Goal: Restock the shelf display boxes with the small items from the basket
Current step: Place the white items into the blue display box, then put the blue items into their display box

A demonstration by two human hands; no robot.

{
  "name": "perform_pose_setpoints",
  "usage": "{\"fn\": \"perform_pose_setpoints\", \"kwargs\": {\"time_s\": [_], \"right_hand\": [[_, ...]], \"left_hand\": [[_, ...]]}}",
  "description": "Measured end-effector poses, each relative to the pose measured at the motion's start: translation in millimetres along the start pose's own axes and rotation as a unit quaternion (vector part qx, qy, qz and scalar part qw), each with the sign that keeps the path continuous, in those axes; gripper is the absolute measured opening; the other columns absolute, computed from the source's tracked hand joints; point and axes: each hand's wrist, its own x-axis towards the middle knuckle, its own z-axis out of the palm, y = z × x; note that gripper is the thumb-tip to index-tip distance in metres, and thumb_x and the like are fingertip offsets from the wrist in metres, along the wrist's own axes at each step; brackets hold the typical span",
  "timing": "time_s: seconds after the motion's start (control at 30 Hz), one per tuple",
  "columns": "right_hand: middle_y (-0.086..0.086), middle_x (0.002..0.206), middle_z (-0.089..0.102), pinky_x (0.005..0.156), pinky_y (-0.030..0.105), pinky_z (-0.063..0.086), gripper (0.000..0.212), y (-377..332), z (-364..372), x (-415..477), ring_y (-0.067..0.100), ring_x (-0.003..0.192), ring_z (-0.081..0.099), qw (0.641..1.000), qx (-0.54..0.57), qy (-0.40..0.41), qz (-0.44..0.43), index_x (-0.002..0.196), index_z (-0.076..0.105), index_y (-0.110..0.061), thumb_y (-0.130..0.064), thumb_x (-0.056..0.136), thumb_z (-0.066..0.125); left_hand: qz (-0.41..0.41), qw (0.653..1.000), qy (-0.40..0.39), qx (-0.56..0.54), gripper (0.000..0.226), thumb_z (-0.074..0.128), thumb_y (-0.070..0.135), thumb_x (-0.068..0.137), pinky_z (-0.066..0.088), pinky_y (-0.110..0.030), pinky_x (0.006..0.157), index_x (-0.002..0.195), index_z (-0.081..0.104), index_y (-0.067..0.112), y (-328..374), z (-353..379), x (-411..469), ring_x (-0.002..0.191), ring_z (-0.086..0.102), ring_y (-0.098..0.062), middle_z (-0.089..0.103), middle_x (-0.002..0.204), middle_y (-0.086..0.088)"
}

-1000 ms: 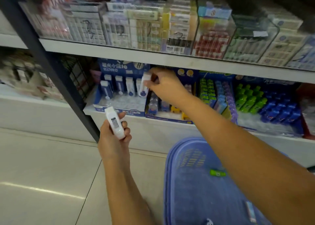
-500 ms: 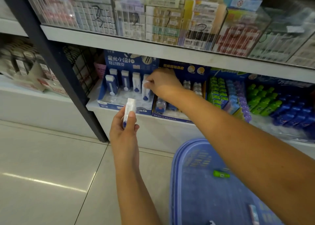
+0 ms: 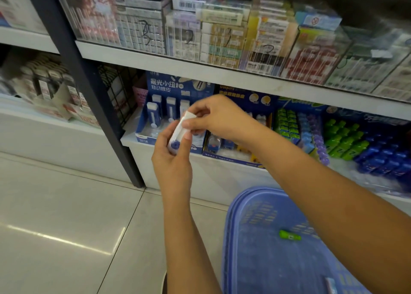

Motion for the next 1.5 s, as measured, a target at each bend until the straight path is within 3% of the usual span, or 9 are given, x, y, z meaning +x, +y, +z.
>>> {"fn": "perform_pose_setpoints", "kwargs": {"time_s": [0.2,0.63,0.8,0.97,1.07,1.2,1.33,1.43,1.5], "right_hand": [[0.002,0.113,0.067,0.085,0.023,0.046,0.023,9,-4,32,0.015,0.102,0.060,0.980,-0.165,0.110,-0.031,0.112,0.065,-0.016,-0.023,0.093,0.056],[0.006,0.078,0.049,0.064,0.023,0.037,0.024,13,22,83,0.024,0.080,0.052,0.911,-0.412,0.035,0.009,0.069,0.050,-0.009,-0.015,0.092,0.053],[0.007,0.122,0.057,0.086,0.025,0.045,0.032,5,14,75,0.022,0.109,0.056,0.921,-0.389,0.013,0.010,0.122,0.056,-0.007,-0.014,0.091,0.058],[-0.005,0.079,0.056,0.068,0.025,0.044,0.012,17,-20,-35,0.011,0.076,0.053,0.965,-0.229,0.103,-0.077,0.095,0.061,-0.011,-0.017,0.085,0.064],[-0.007,0.071,0.056,0.064,0.025,0.039,0.009,66,-44,-119,0.011,0.069,0.052,0.963,-0.268,0.000,0.012,0.079,0.058,-0.019,-0.018,0.083,0.066],[0.009,0.098,0.067,0.065,0.025,0.032,0.006,164,-45,-204,0.014,0.080,0.051,0.905,-0.326,-0.165,0.217,0.087,0.061,-0.021,-0.018,0.084,0.063],[0.013,0.130,0.057,0.092,0.029,0.042,0.044,254,-36,-260,0.025,0.116,0.055,0.850,-0.309,-0.218,0.367,0.128,0.054,-0.008,-0.021,0.087,0.064],[0.014,0.145,0.041,0.100,0.028,0.038,0.050,305,-30,-289,0.024,0.124,0.046,0.831,-0.312,-0.228,0.399,0.138,0.042,-0.007,-0.017,0.092,0.058],[0.018,0.150,0.029,0.099,0.031,0.039,0.055,327,-26,-301,0.027,0.126,0.044,0.826,-0.317,-0.233,0.403,0.144,0.030,-0.004,-0.011,0.094,0.053]], "left_hand": [[-0.006,0.984,-0.045,0.171,0.057,0.053,0.029,0.096,0.024,-0.020,0.107,0.147,0.030,0.022,-21,4,-6,0.139,0.026,-0.007,0.026,0.152,0.005],[-0.022,0.978,-0.067,0.197,0.055,0.052,0.022,0.096,0.032,-0.024,0.106,0.146,0.032,0.031,-48,-3,-15,0.131,0.035,-0.005,0.027,0.145,0.011],[-0.042,0.980,-0.066,0.185,0.050,0.051,0.022,0.097,0.037,-0.032,0.108,0.144,0.036,0.028,-38,-1,-16,0.132,0.039,-0.014,0.029,0.146,0.007],[0.033,0.991,-0.047,0.119,0.019,0.048,0.028,0.097,0.056,-0.036,0.081,0.096,0.067,0.024,-7,10,-35,0.082,0.063,-0.003,0.067,0.087,0.009],[0.032,0.980,-0.164,0.112,0.032,0.047,0.032,0.092,0.054,-0.034,0.059,0.064,0.061,0.026,4,38,-59,0.052,0.057,-0.003,0.063,0.057,0.011],[-0.039,0.909,-0.363,0.202,0.034,0.052,0.015,0.092,0.057,-0.043,0.072,0.059,0.059,0.019,-23,87,-105,0.064,0.064,-0.023,0.068,0.065,0.000],[-0.094,0.745,-0.538,0.384,0.019,0.054,0.013,0.091,0.050,-0.041,0.083,0.082,0.068,0.003,-83,113,-167,0.084,0.064,-0.031,0.064,0.087,-0.026],[-0.067,0.722,-0.393,0.565,0.031,0.063,0.011,0.086,0.043,-0.035,0.097,0.114,0.066,-0.002,-133,108,-206,0.111,0.058,-0.038,0.063,0.113,-0.026],[-0.132,0.593,-0.551,0.573,0.035,0.060,0.012,0.088,0.042,-0.033,0.099,0.122,0.061,0.003,-165,97,-221,0.118,0.055,-0.033,0.060,0.124,-0.019]]}}
